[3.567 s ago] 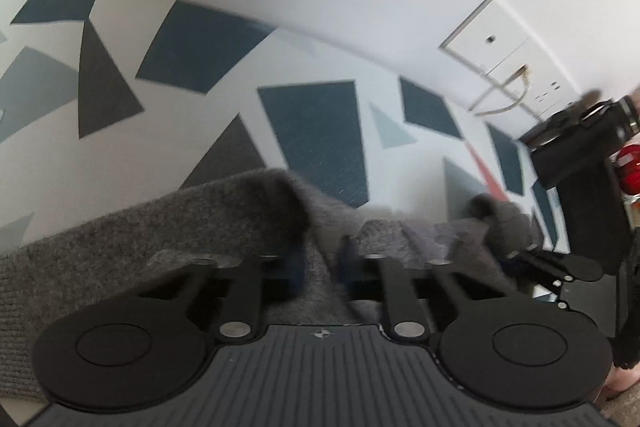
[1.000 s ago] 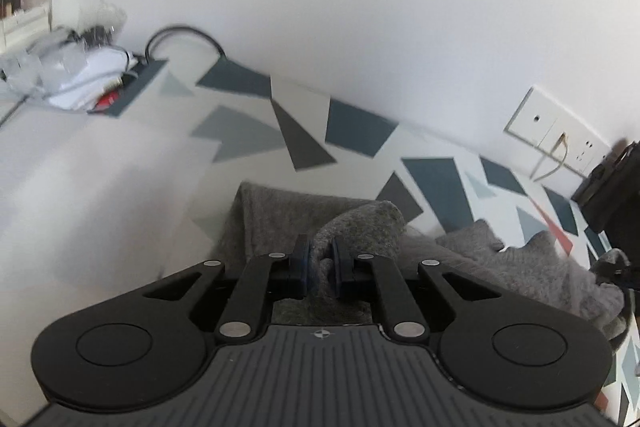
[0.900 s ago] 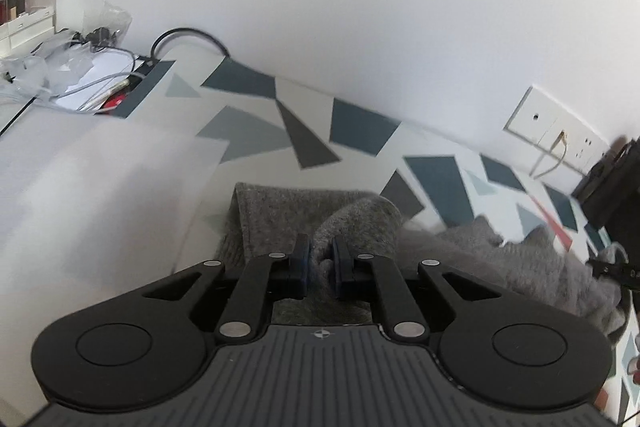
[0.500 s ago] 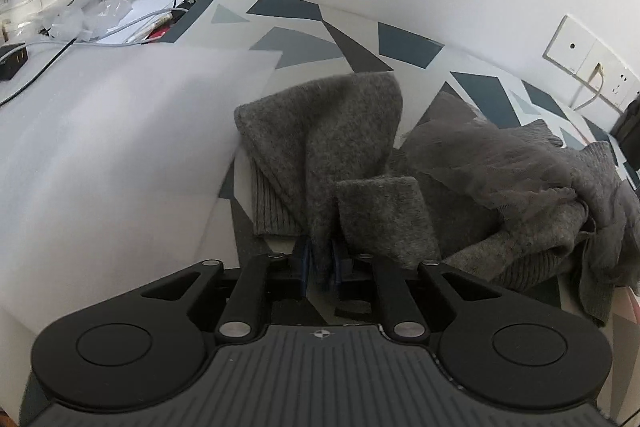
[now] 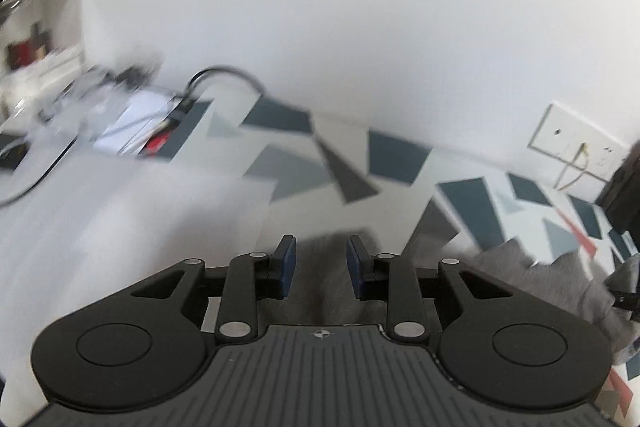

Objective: Fold clothes

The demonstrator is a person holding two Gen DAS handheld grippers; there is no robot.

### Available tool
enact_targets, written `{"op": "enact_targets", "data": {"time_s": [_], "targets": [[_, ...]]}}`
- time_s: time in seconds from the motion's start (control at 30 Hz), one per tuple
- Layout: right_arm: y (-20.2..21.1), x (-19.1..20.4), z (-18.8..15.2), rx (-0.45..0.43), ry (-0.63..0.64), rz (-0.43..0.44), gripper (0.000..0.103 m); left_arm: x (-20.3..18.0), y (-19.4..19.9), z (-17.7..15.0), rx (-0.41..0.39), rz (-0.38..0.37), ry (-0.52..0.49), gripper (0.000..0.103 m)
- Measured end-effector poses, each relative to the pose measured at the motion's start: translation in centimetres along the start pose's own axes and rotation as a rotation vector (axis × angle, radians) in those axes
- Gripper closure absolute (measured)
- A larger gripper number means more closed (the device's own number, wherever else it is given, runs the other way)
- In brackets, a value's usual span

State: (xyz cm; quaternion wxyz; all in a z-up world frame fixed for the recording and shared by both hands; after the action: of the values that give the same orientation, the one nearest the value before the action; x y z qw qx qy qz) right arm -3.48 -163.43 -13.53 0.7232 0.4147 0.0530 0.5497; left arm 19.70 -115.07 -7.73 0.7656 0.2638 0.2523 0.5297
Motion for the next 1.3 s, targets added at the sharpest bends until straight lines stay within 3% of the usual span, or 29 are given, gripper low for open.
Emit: {"op": "enact_targets", "data": {"time_s": [0.1,0.17,0.37,0.47,0.8,0.87,0.93,1.03,1.07,1.13,1.3], "targets": [[-0.6,0.9,-0.2,0.018,0.04,0.018,0.061,-1.3,-1.4,0.9,0.024,-0.114,-0.053,0.064],[-1.1,1.4,-0.7,0.046,0.051,0.021,0.06,-2.5,-2.7,1.1,0.035,-0.146,-0.12,0.053],[-1.8,1.6,-2.0,0.092,0.039,0.019,0.058,-5.0,-7.8,1.0,0.138,-0.202,-0.286,0.051],[-1.7,1.7,-2.3,0.106,0.047,0.03,0.057,-5.5,-10.1,0.6,0.198,-0.253,-0.344,0.035],[-1.5,3.5,-3.0,0.13,0.163,0.057,0.054,-5.9,-10.3,-1.3,0.248,-0.362,-0.354,0.035],[-1.5,3.9,-3.2,0.139,0.189,0.065,0.054,-5.8,-10.3,-1.6,0.266,-0.37,-0.336,0.041],[-1.4,4.4,-3.4,0.149,0.215,0.072,0.06,-6.2,-10.0,-2.0,0.274,-0.375,-0.365,0.077],[-1.4,5.0,-3.7,0.163,0.255,0.082,0.076,-7.3,-8.2,-2.8,0.208,-0.341,-0.464,0.091],[-1.4,5.3,-3.8,0.168,0.268,0.086,0.079,-7.6,-7.7,-3.1,0.192,-0.339,-0.493,0.094],[-1.4,5.7,-4.0,0.177,0.295,0.093,0.093,-7.7,-6.9,-3.5,0.181,-0.359,-0.502,0.096],[0.4,5.1,-2.7,0.055,0.292,0.015,0.098,-7.5,-5.3,-3.5,0.131,-0.347,-0.487,0.098]]}}
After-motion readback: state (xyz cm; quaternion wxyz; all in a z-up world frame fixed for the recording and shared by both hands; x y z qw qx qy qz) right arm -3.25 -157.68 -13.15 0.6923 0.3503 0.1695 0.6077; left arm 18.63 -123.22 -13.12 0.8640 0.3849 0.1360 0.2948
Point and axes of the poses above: each gripper's, at about its wrist camera, not at the fingertips, and y roughly against the way its jaws point, x to its left, z to its top, the point moved 1 cm from there along -y, roughly the way its jaws point, and after that the axes turned 7 degrees about z, right-handed, at the moved point
